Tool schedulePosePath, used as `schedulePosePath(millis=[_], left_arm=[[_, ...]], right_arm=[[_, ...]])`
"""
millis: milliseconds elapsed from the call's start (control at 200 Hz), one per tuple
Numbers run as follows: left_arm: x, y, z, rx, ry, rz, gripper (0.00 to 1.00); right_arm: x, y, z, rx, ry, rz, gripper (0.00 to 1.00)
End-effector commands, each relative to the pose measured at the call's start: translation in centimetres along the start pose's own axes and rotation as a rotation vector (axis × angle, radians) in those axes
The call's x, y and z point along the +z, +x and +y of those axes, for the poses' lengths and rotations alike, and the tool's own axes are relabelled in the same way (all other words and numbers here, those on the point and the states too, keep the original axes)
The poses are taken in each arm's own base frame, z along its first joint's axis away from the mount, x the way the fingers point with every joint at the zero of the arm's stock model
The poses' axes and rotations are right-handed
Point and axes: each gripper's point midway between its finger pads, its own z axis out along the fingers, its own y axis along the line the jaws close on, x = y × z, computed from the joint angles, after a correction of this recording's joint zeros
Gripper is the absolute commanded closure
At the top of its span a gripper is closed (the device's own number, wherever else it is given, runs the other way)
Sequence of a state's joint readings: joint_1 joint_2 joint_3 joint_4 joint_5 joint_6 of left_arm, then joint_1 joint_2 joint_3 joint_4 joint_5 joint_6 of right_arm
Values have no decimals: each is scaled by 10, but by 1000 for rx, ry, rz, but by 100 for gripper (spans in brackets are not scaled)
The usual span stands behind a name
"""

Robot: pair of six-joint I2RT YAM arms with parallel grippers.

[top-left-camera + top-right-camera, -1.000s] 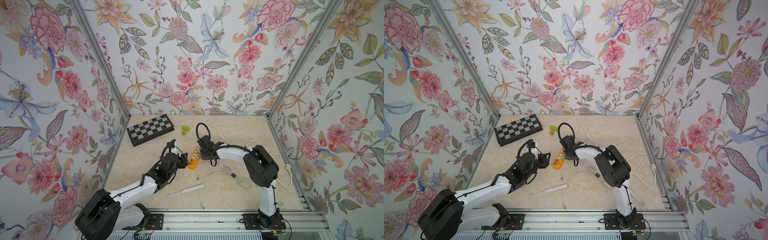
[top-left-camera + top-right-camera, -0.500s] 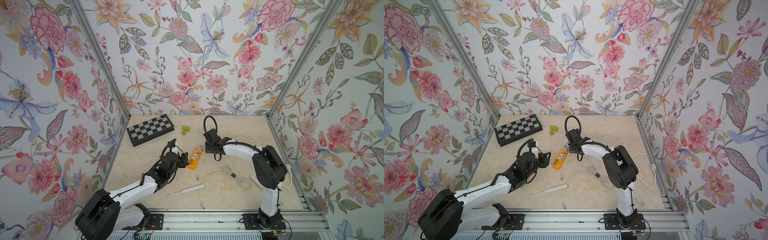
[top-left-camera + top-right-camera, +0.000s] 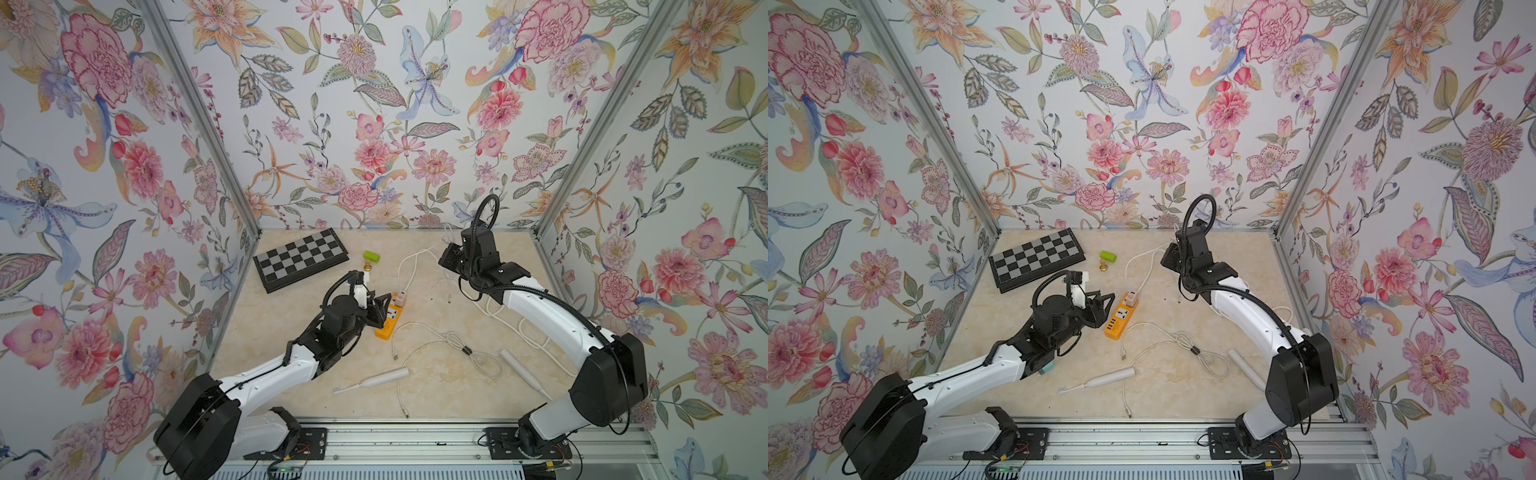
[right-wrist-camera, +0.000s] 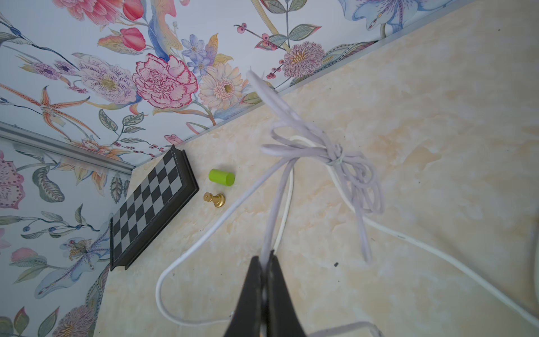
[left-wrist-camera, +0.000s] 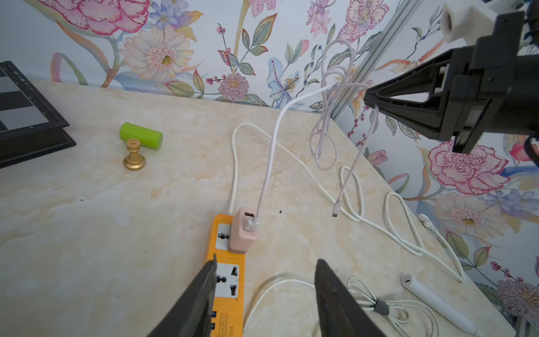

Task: Charge the electric toothbrush
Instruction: Pick up the charging cable from the center of the board.

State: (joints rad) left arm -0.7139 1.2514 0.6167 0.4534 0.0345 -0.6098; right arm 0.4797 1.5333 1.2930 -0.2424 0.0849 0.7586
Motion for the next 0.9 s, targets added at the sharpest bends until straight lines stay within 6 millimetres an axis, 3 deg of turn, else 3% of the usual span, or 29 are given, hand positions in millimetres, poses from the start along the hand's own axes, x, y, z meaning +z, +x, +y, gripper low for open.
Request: schedulePosePath(millis=[0,295,405,430,495,735,896], left_arm=[[5,-15,-41,108,134,-53,46],[31,-13,-105,236,379,-65,49],[57,-14,-107,282,346,-39,51],[69,-2,-103,290,333,-2,52],[82,0,-104,305,328,6,55],[115,13,-104,310,315,56,64],[123,14,-102,280,296,62,76]], right_arm=[[-11,10,6,118,-78,73,100],[-19,36,3,251,-143,205,100],[-22,39,4,257,-151,214,100],[-22,39,4,256,-150,213,100],[-23,40,4,256,-151,215,100],[-24,38,4,256,-153,206,100],[-22,37,3,252,-153,207,100]])
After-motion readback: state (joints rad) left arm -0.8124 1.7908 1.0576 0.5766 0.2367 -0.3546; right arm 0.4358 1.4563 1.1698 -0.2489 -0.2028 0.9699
